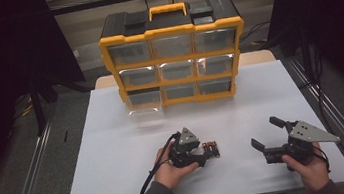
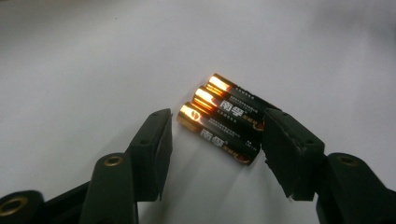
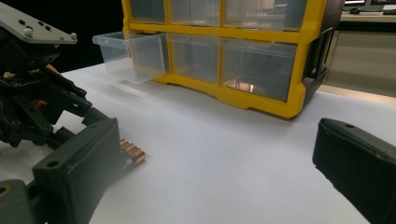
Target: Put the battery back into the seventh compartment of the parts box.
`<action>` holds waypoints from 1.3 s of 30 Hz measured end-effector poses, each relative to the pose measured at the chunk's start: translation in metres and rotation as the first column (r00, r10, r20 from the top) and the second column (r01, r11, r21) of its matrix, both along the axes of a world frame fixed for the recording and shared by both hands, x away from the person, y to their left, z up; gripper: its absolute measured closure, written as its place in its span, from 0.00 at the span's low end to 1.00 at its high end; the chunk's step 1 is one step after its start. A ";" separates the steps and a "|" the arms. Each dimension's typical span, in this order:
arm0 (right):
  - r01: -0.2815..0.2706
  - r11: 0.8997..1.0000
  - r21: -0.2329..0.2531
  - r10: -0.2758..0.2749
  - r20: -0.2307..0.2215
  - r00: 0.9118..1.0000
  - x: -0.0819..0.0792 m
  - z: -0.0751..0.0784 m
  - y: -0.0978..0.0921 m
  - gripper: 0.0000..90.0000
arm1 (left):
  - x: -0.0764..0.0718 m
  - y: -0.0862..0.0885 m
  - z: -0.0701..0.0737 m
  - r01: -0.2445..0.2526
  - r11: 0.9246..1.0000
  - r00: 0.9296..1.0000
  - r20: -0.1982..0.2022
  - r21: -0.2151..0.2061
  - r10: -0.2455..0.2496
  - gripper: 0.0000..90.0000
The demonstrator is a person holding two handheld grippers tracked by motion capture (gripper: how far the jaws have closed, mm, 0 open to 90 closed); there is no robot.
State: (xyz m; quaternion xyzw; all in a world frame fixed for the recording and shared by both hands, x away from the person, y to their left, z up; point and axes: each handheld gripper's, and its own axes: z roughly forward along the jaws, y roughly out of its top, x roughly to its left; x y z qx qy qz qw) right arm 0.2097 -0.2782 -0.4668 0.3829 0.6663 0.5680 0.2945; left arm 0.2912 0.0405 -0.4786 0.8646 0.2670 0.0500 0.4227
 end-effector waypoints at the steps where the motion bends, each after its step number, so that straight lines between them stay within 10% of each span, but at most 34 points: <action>1: -0.001 1.000 0.000 0.001 0.000 1.000 0.000 0.000 0.000 0.01 | 0.000 0.000 0.000 -0.004 1.000 1.000 -0.002 -0.001 0.004 0.49; 8: -0.008 1.000 -0.001 0.008 -0.005 1.000 0.000 0.000 0.000 0.01 | 0.002 0.000 0.000 -0.034 0.999 0.999 -0.029 -0.022 0.033 0.50; 23: -0.021 1.000 -0.008 0.021 0.002 1.000 -0.001 0.000 0.000 0.02 | 0.000 0.009 -0.001 -0.102 0.987 0.995 0.019 0.121 0.101 0.78; 39: -0.025 1.000 -0.010 0.025 -0.003 1.000 -0.001 0.000 0.001 0.02 | 0.012 0.028 0.010 -0.095 0.989 0.984 -0.140 0.114 0.111 0.86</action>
